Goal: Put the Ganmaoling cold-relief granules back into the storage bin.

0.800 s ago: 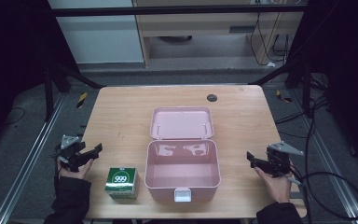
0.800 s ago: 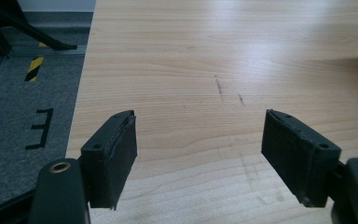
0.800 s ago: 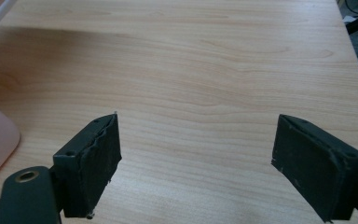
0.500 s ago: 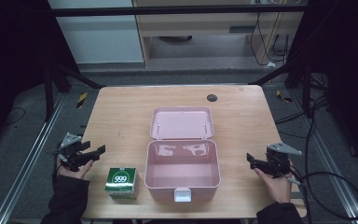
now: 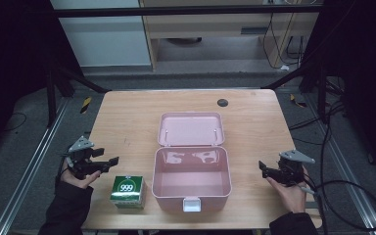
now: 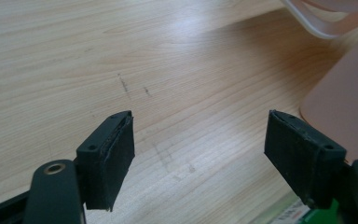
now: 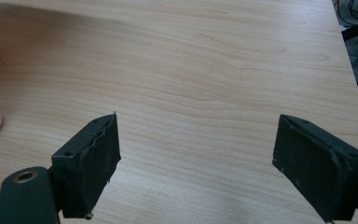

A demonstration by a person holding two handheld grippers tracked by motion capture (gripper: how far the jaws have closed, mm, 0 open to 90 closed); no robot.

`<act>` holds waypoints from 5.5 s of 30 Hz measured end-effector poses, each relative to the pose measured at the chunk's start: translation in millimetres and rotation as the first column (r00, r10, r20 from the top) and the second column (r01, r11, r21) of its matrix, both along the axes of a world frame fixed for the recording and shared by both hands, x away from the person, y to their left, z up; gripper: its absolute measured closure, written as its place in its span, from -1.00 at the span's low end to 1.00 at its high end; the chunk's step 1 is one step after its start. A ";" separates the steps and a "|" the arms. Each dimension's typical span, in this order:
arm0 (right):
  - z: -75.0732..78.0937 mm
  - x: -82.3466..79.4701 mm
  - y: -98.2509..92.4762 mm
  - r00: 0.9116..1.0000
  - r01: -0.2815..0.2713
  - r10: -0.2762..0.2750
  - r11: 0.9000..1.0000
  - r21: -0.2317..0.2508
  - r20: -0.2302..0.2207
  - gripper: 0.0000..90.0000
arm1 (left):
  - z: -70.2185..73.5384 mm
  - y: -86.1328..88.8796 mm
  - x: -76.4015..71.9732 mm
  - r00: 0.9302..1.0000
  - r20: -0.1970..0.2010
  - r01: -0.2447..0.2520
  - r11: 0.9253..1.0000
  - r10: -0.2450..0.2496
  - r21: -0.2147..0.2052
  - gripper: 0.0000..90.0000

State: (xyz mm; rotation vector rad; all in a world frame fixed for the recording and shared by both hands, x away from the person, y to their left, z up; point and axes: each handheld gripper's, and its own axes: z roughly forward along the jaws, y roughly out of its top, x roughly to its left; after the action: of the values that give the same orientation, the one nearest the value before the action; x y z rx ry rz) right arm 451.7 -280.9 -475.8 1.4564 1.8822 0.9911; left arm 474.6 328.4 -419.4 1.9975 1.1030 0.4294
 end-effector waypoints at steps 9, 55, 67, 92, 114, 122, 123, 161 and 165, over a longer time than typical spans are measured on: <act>-0.9 0.8 0.5 1.000 0.002 -0.002 1.000 -0.012 0.009 -0.69 | 14.1 -6.6 -2.1 0.996 0.017 0.083 0.996 -0.083 0.025 -0.51; 0.0 0.9 0.0 0.999 -0.024 0.026 0.997 -0.073 0.023 -0.77 | 56.6 -43.8 -21.0 0.818 -0.172 0.573 0.756 -0.549 0.317 -0.64; -0.5 1.4 1.6 0.999 -0.034 0.036 0.996 -0.079 0.014 -0.81 | 50.7 -57.0 -21.4 0.764 -0.224 0.642 0.674 -0.605 0.366 -0.80; -2.4 2.5 3.7 0.999 -0.053 0.053 0.994 -0.090 -0.008 -0.86 | 41.4 -79.4 -22.3 0.682 -0.335 0.725 0.541 -0.650 0.425 -0.89; -5.2 4.2 5.9 0.998 -0.064 0.061 0.992 -0.106 -0.028 -0.90 | 21.6 -83.3 -21.9 0.648 -0.377 0.759 0.514 -0.662 0.400 -0.89; -5.9 4.5 6.7 0.998 -0.065 0.062 0.992 -0.109 -0.030 -0.91 | 14.3 -84.8 -20.7 0.645 -0.380 0.761 0.513 -0.663 0.396 -0.88; -5.9 4.5 6.7 0.998 -0.065 0.062 0.992 -0.109 -0.030 -0.91 | 14.3 -84.8 -20.7 0.645 -0.380 0.761 0.513 -0.663 0.396 -0.88; -10.0 6.2 9.7 0.995 -0.092 0.086 0.987 -0.128 -0.058 -0.91 | -17.3 -91.4 -10.8 0.601 -0.461 0.799 0.485 -0.653 0.354 -0.73; -9.7 6.2 9.3 0.995 -0.091 0.083 0.988 -0.128 -0.062 -0.91 | -15.8 -90.6 -10.3 0.608 -0.461 0.794 0.496 -0.646 0.352 -0.70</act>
State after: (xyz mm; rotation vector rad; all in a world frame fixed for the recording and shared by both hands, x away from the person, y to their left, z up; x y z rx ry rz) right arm 457.9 -271.5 -485.6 1.3494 2.0264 0.8568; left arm 464.3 237.8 -435.2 2.8624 0.1364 -0.0314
